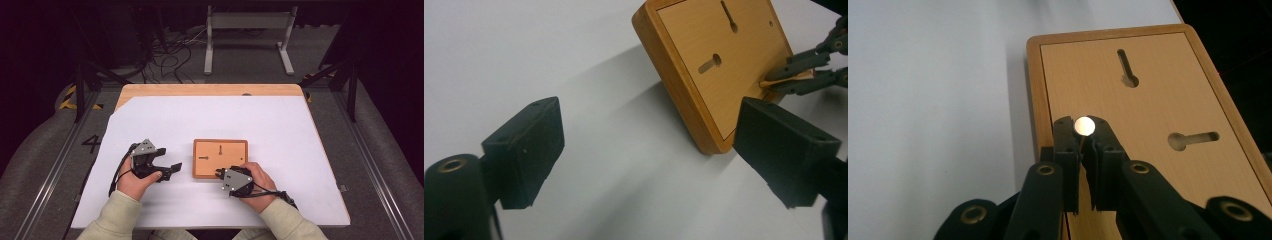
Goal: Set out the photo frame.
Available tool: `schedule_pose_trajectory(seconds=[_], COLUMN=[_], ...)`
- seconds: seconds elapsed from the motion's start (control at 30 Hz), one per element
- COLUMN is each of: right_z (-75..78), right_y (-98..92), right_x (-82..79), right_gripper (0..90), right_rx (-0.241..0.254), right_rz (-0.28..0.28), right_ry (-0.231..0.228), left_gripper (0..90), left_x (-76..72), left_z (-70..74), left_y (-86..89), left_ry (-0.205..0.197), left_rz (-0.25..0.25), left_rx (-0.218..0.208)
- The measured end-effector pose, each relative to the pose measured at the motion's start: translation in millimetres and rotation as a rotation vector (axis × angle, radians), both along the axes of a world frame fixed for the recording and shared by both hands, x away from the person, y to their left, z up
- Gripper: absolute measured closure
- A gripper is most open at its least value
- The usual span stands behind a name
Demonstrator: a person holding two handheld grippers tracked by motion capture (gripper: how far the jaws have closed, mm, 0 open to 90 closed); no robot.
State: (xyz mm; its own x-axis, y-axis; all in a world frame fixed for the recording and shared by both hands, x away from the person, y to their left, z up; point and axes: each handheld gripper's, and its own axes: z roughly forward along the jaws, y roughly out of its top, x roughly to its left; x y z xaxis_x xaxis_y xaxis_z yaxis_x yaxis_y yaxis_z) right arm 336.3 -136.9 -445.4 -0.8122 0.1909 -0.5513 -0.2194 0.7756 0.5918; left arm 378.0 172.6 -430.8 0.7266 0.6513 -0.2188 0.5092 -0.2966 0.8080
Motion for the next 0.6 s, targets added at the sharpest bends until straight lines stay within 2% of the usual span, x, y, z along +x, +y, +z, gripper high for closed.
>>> schedule_pose_trajectory(seconds=[0.23,0.27,0.33,0.4,0.6], right_z=[-1.7,-1.7,-2.1,-2.5,-3.1], right_y=[-0.2,-0.2,-0.3,-0.5,0.0], right_x=[-2.7,-2.7,-3.2,-3.6,-5.3], right_gripper=[84.1,84.1,84.2,84.2,84.1], right_rx=[-0.003,-0.003,-0.002,0.001,-0.009], right_rz=[0.003,0.003,0.002,-0.001,0.003], right_ry=[-0.029,-0.029,-0.031,-0.03,-0.051], left_gripper=[8.9,8.9,13.6,13.6,15.3], left_x=[4.2,5.6,7.2,10.0,16.5], left_z=[2.0,2.4,3.7,6.6,10.8], left_y=[-5.6,-7.1,-10.3,-14.4,-22.7], left_ry=[-0.005,-0.015,-0.002,-0.014,-0.007], left_rz=[0.006,0.015,0.043,0.035,0.017], left_rx=[0.011,0.006,-0.022,-0.017,0.002])
